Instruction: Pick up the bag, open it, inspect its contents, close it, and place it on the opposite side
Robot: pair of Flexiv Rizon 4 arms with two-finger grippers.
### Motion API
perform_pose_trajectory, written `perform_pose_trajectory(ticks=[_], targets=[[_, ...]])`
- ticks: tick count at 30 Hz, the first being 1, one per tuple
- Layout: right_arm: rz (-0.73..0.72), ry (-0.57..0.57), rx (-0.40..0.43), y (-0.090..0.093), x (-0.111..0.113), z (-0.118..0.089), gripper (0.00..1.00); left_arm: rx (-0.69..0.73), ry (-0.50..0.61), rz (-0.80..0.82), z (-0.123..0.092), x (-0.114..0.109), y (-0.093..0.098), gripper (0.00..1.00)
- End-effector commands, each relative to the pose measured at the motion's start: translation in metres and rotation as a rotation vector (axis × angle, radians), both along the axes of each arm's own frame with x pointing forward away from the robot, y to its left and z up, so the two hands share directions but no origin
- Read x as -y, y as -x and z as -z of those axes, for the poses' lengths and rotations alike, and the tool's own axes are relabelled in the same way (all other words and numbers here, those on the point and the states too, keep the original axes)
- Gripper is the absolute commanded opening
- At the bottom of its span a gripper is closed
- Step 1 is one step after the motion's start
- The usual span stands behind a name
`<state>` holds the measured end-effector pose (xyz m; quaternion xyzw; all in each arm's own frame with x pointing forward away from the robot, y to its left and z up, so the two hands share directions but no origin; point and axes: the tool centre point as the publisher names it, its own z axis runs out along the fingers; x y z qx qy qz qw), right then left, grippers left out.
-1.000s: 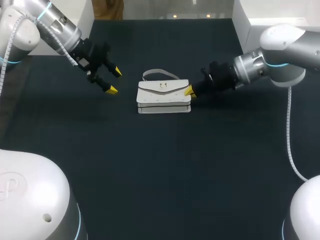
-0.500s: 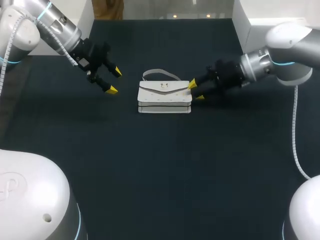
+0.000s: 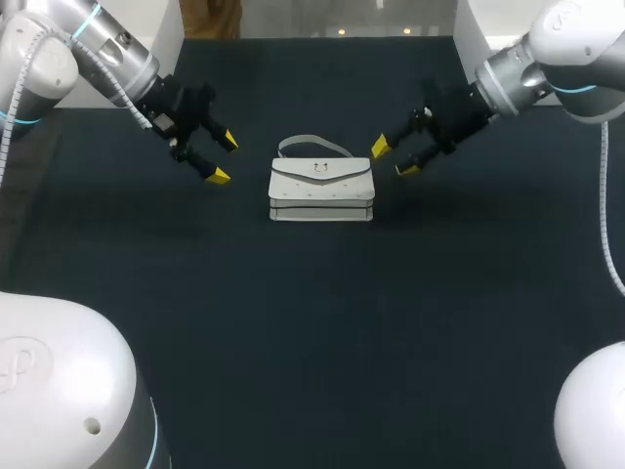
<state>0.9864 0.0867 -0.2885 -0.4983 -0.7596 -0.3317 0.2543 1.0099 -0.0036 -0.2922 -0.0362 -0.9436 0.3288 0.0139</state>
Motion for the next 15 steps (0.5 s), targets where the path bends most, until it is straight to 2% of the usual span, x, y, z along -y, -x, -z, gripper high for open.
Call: perform_pose_trajectory(ticks=[1,10,15], targets=[[-0.036,0.234,0.159,0.016,-0.008,-0.019,1.0,0.002,0.002,0.0,0.001,0.0,0.0,1.0],[-0.116,0.385,0.277,0.028,-0.015,-0.025,1.0,0.003,-0.02,0.001,-0.008,0.003,-0.01,1.0],[-0.177,0.466,0.444,0.041,-0.017,-0.031,1.0,0.015,-0.011,0.004,-0.015,0.004,-0.015,1.0]])
